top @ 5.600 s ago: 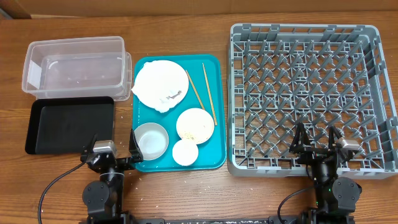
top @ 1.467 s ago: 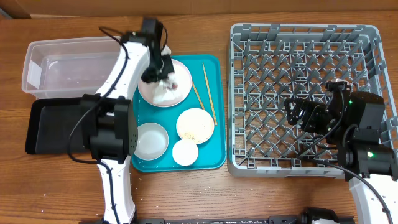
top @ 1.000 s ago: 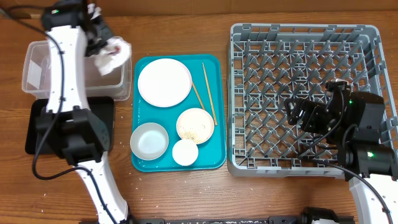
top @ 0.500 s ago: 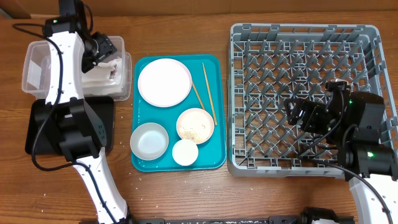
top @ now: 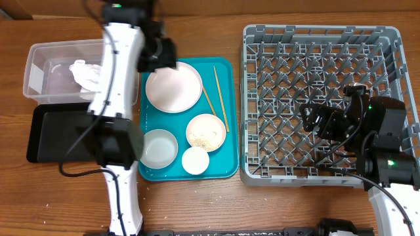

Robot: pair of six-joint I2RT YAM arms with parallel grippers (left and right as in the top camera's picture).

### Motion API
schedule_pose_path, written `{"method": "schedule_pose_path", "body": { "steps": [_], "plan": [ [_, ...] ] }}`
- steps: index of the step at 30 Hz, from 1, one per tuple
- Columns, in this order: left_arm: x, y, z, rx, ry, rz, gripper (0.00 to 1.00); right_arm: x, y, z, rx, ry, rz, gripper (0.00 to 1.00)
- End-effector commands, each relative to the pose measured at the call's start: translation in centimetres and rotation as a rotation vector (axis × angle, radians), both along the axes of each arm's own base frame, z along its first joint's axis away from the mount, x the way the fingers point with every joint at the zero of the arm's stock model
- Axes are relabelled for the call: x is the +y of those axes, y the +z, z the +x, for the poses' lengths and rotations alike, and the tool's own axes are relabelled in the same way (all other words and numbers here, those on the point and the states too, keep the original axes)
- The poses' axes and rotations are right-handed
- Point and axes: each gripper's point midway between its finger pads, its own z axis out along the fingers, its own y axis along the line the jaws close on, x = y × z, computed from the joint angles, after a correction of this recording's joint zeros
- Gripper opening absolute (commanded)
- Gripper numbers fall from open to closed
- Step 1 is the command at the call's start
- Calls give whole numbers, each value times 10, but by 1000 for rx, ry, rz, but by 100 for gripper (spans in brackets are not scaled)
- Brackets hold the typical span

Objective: Sort waste into correct bins and load items into the dishwasher
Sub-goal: 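Lift the tissue with the left gripper and drop it into the clear bin, then grasp the white cup on the teal tray with the left gripper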

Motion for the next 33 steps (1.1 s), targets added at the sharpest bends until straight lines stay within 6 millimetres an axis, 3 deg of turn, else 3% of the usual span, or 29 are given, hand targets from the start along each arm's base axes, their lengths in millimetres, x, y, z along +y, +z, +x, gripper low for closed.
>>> {"method": "schedule_pose_path", "body": {
  "steps": [1,2,7,14,18,21,24,27,33],
  "plan": [
    [-1,11,-23,34,-38,94,62,1,13,3,-37,6,-3,100],
    [-5,10,-25,37,-50,95,57,1,13,3,-37,7,-3,100],
    [-26,14,-50,82,-81,42,56,3,11,1,-25,11,2,100],
    [-20,14,-119,194,-75,80,57,3,9,-2,-9,12,6,100],
    [-21,12,-146,137,-62,56,56,3,9,-1,-10,12,5,100],
    [-26,-4,-162,63,-89,34,56,3,10,-1,-14,12,5,100],
    [-30,-32,-174,37,-138,28,58,3,10,-1,-15,12,5,100],
    [-34,-62,-187,74,-193,23,53,3,10,-1,-16,12,5,100],
    [-40,-90,-203,154,-270,9,47,3,10,-1,-16,12,5,100]
  ]
}}
